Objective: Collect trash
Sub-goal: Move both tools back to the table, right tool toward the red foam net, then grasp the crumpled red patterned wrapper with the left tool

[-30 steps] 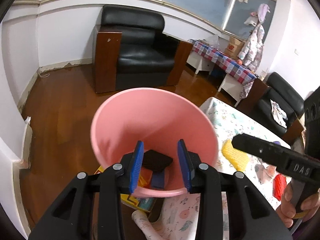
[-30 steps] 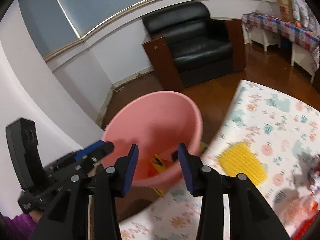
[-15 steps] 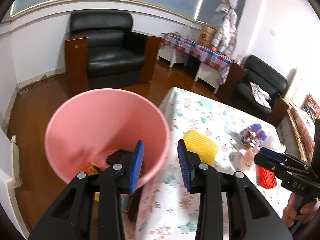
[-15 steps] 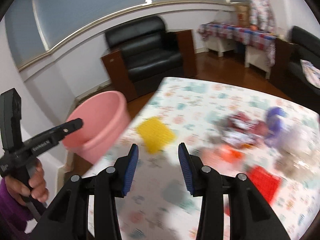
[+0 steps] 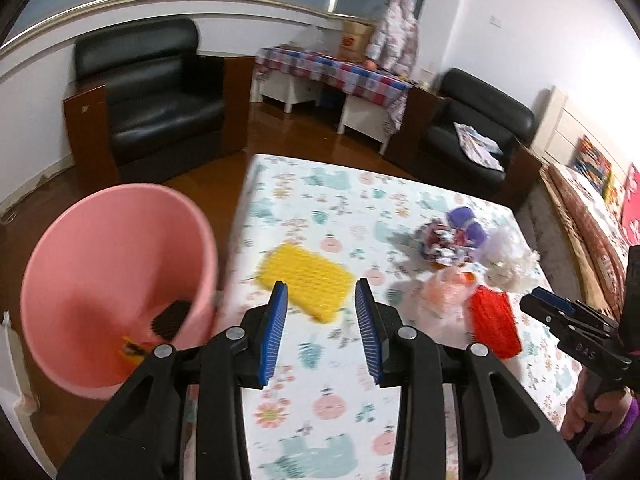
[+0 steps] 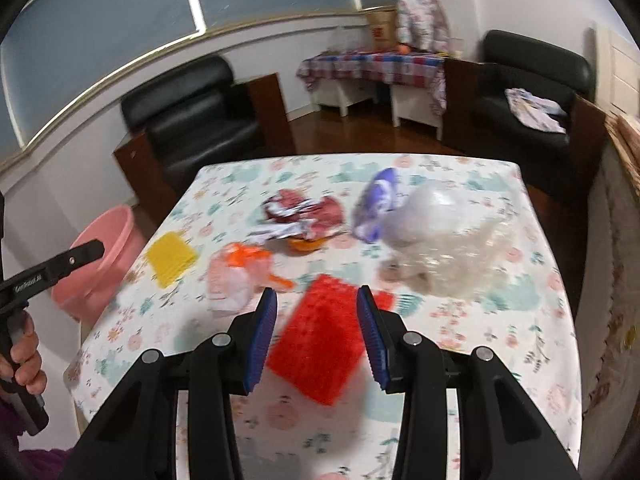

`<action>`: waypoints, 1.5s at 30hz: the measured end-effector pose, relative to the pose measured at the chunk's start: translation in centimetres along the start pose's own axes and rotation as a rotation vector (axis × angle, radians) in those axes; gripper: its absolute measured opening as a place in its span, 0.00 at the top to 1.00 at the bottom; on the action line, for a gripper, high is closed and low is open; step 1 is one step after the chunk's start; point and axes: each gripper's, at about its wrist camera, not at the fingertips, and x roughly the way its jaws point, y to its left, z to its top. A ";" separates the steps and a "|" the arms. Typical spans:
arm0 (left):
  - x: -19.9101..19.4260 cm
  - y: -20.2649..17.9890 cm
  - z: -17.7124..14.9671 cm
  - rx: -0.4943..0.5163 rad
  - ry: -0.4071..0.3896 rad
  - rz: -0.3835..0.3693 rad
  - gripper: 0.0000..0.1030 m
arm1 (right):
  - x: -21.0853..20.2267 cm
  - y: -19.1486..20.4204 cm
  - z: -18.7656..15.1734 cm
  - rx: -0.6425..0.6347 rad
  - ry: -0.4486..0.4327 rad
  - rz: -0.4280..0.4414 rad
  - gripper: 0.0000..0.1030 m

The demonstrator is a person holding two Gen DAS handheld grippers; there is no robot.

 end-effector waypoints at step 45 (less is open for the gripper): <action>15.0 -10.6 3.6 0.150 0.159 -0.053 0.81 | 1.0 -6.8 -2.1 0.186 -0.016 0.065 0.60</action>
